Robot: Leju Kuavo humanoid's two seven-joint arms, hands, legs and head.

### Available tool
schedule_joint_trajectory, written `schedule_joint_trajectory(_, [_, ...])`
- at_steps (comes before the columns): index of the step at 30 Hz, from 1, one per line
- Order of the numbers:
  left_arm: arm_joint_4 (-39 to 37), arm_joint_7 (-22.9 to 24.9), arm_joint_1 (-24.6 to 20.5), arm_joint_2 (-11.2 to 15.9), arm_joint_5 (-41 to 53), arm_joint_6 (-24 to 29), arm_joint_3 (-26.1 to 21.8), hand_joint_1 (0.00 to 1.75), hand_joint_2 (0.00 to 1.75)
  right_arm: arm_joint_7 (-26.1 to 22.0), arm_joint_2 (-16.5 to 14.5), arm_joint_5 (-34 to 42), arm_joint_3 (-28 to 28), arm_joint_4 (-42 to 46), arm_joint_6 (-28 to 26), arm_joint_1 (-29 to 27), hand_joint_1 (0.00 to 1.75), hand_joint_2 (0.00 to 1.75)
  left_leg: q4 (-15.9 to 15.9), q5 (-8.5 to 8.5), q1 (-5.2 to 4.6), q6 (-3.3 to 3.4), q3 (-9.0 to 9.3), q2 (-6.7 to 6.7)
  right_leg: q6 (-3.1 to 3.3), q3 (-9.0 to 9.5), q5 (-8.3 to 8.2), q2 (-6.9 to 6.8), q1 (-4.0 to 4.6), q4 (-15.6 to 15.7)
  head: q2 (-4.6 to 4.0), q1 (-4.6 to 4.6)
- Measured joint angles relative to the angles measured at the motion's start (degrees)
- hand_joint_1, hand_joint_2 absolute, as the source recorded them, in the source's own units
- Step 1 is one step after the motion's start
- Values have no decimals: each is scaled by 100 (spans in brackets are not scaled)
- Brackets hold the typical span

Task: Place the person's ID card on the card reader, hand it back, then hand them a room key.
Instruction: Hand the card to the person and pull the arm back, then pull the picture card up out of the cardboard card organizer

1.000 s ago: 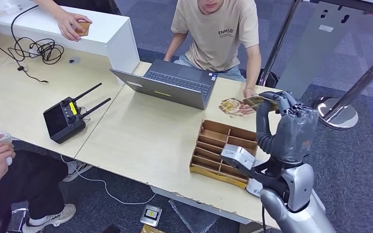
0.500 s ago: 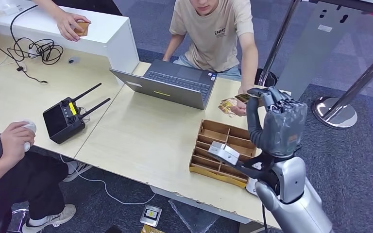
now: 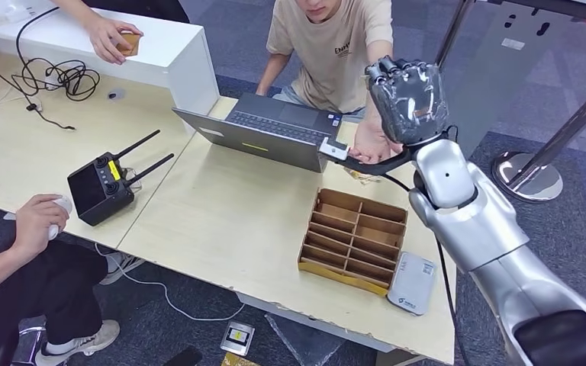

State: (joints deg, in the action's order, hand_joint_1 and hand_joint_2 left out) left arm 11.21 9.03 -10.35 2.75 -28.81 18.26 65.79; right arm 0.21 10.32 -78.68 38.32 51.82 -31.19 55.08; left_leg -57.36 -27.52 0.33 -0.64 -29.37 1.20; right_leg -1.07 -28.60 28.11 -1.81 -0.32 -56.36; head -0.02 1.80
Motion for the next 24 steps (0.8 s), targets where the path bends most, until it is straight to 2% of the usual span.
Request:
schedule_joint_trajectory(6, [-1, 0, -19, -2, 23, -19, 78, 0, 0, -20, 3, -122, 335, -906, 321, 406, 175, 175, -2, -1, 0, 0, -5, -2, 0, -7, 0, 1, 0, 2, 0, -1])
schedule_joint_trajectory(11, [-3, 1, -30, -1, 85, -41, 170, 0, 0, -89, 23, -66, 506, -1377, 447, 514, 175, 175, -2, -1, 0, 0, -5, -4, 0, -8, 0, 2, 0, 2, 0, -1])
schedule_joint_trajectory(24, [-4, 0, -92, -1, 305, -129, 348, 0, 0, -161, 101, 358, 704, -1853, 648, 518, 175, 175, -4, -1, 0, 0, -5, -7, 0, -9, 0, 4, 0, 2, 0, -1])
